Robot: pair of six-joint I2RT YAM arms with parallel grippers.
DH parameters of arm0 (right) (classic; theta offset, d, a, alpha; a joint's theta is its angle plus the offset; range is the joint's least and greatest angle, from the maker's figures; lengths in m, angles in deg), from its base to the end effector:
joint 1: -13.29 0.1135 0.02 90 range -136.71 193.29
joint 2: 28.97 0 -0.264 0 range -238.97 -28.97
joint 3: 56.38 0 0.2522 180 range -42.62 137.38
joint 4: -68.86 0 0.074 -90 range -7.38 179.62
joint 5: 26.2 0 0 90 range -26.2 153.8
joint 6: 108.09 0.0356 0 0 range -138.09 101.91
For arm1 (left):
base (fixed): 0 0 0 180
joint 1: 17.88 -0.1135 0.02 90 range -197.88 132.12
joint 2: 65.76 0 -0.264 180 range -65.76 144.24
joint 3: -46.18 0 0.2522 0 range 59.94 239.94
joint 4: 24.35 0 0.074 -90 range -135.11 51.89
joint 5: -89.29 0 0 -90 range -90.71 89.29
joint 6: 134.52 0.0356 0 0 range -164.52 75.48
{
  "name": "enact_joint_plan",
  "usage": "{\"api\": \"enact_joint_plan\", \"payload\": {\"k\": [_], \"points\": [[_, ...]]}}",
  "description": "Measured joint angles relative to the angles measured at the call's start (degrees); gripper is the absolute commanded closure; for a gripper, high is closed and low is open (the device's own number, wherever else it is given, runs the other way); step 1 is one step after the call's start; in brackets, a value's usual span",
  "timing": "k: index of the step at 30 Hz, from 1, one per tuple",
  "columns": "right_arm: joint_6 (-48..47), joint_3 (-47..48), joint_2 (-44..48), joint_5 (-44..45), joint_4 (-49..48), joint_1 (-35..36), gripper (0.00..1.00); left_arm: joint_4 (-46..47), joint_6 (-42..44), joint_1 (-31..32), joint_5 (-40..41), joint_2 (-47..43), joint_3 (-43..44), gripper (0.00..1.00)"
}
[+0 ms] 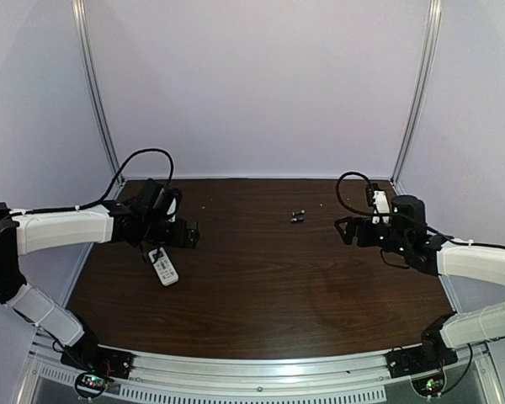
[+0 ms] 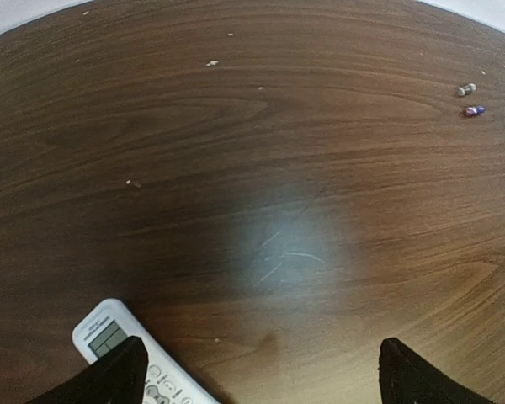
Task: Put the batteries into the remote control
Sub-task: Pick up the remote control from the center of the board.
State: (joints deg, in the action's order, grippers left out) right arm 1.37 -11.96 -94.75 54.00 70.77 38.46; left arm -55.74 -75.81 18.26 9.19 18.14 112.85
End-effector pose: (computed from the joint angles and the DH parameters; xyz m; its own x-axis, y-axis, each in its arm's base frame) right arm 0.2208 0.1104 0.2193 -0.5239 0.1165 -0.8438 -0.4095 0.8342 0.3695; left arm 0.2499 -0.1749 0.2195 -0.7719 -0.0698 -0.6319 0.1033 0.9670 -0.2331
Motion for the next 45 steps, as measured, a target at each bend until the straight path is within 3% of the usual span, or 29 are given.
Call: {"api": "enact_joint_plan", "payload": {"k": [10,21,26,40,45], "points": [[-1.7,0.0,-1.6,-2.5,0.0,0.2,0.00,-8.5,-13.6,0.2,5.7,-7.1,-6.4,0.03],[-2.6,0.9,-3.7,-8.3,0.0,0.2,0.00,-13.4,-27.9,0.3,7.2,-1.7,-8.7,0.12],[-2.8,1.0,-3.7,-9.1,0.0,0.2,0.00,-13.4,-30.6,0.3,7.3,-0.5,-8.9,0.19],[-2.9,1.0,-3.7,-9.9,0.0,0.3,0.00,-9.7,-31.8,0.3,7.0,3.7,-9.4,0.22],[-3.1,1.0,-3.7,-9.9,0.0,0.3,0.00,-7.9,-31.0,0.3,6.8,4.7,-9.4,0.37]]}}
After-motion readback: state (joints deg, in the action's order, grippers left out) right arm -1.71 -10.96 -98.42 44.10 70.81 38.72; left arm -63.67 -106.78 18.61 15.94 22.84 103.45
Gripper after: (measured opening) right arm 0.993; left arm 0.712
